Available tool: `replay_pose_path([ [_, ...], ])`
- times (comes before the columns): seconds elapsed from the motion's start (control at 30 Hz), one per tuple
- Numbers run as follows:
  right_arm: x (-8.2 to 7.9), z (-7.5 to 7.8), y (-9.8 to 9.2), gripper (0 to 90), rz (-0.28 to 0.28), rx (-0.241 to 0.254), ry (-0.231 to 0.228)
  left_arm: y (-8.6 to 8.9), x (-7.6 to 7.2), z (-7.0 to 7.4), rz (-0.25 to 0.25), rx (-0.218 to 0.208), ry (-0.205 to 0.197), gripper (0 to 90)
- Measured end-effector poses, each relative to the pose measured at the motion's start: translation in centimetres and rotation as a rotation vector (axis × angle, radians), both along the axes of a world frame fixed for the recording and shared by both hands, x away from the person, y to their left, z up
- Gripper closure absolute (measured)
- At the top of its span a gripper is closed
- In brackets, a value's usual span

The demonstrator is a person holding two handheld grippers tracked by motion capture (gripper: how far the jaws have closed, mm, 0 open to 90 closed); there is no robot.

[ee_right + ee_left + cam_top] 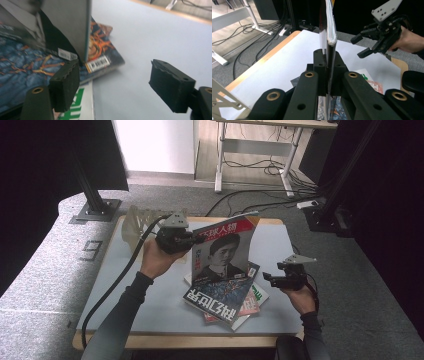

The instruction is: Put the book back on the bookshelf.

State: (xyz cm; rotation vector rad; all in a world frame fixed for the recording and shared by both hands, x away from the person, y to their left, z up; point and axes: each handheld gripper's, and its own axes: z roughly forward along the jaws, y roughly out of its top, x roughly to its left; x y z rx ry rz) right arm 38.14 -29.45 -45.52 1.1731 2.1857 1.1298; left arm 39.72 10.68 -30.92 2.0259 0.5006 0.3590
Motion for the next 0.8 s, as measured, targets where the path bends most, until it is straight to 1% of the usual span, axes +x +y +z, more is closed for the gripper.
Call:
replay_pose_path([
  [0.2,0.1,-2.8,-0.4,15.3,-0.046,-0.003,0.067,0.2,-0.1,0.2,0.007,0.017,0.002,86.2],
  [0.23,0.1,-3.1,-0.5,14.6,-0.051,-0.004,0.072,0.2,-0.1,0.2,0.007,0.018,0.002,86.2],
  [0.4,0.1,-5.2,-1.1,13.5,-0.106,-0.011,0.106,0.3,-0.1,0.2,0.003,0.016,0.003,86.3],
  [0.47,0.1,-6.1,-1.3,13.3,-0.118,-0.022,0.124,0.2,-0.1,0.2,0.0,0.013,0.005,86.3],
  [0.6,0.3,-7.3,-1.5,13.3,-0.139,-0.042,0.147,0.2,-0.1,0.1,-0.003,0.006,0.006,86.4],
  [0.63,0.3,-7.6,-1.5,12.7,-0.142,-0.046,0.151,0.3,-0.1,0.1,-0.002,0.004,0.005,86.4],
  [0.67,0.3,-7.7,-1.5,12.6,-0.141,-0.043,0.131,0.3,-0.1,0.1,-0.003,0.001,0.006,86.4],
  [0.73,0.2,-7.8,-1.5,12.7,-0.142,-0.044,0.126,0.3,0.0,0.2,-0.001,-0.006,0.011,86.4],
  [0.8,0.2,-7.9,-1.4,12.4,-0.143,-0.053,0.112,0.4,0.0,0.2,0.001,-0.014,0.015,86.4],
])
